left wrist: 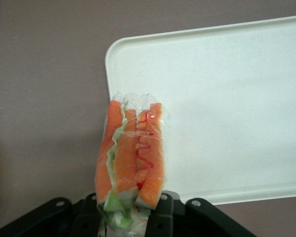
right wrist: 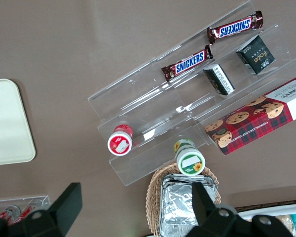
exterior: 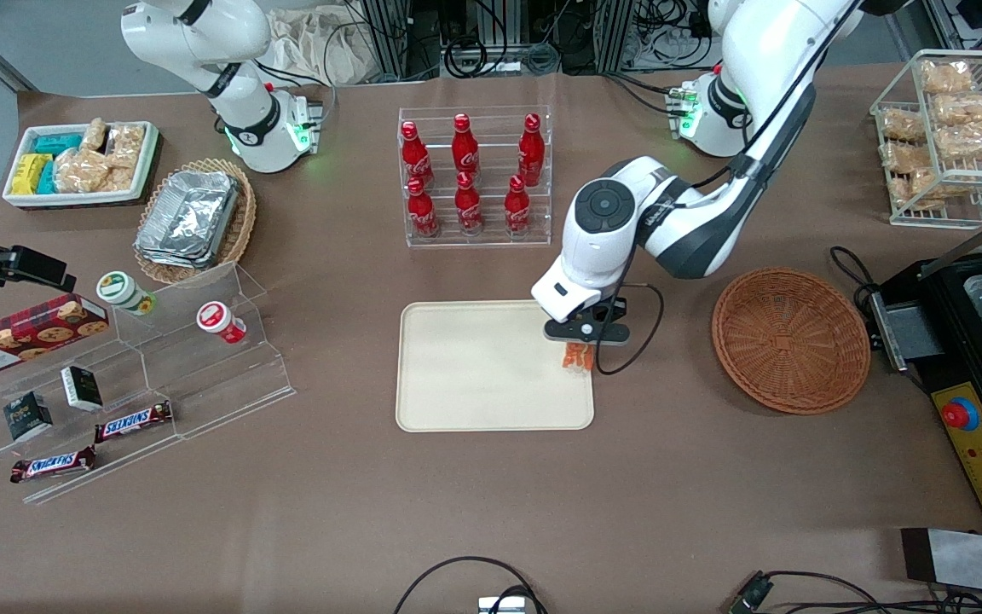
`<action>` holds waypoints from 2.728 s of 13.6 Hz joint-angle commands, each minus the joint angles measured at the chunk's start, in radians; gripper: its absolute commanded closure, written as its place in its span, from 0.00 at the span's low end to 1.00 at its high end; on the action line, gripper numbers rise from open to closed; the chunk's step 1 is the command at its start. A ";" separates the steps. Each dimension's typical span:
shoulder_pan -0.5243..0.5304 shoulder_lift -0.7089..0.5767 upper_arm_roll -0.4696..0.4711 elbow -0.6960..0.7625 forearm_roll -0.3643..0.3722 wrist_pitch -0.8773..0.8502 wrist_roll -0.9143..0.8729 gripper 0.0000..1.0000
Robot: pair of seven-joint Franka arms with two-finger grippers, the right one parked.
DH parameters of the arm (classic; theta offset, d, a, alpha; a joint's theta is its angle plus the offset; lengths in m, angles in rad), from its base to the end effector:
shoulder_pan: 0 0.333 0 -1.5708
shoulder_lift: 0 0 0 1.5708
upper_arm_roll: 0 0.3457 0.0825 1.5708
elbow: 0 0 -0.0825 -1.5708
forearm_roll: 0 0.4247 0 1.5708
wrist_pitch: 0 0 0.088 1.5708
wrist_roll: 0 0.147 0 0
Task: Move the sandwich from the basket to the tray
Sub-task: 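Carry the sandwich over the cream tray with the left gripper, then lower the sandwich onto the tray and open the left gripper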
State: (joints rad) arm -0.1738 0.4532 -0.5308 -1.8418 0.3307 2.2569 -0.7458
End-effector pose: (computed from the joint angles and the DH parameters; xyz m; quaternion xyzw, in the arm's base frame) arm 0.5467 -0.4158 0.2755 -0.9979 0.0585 -0.0266 0.0004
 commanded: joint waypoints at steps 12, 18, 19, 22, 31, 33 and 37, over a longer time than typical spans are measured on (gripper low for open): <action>-0.070 0.231 0.009 0.147 0.114 0.046 -0.061 0.69; -0.070 0.243 0.009 0.148 0.136 0.047 -0.079 0.26; -0.070 0.243 0.009 0.147 0.136 0.047 -0.079 0.19; -0.064 0.240 0.009 0.147 0.134 0.046 -0.078 0.10; -0.007 0.182 0.009 0.148 0.128 0.030 -0.081 0.10; 0.013 0.145 0.009 0.148 0.116 0.013 -0.083 0.10; 0.033 0.122 0.009 0.154 0.113 0.001 -0.084 0.10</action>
State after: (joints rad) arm -0.1505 0.5946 -0.5190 -1.6868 0.4433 2.2767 -0.8088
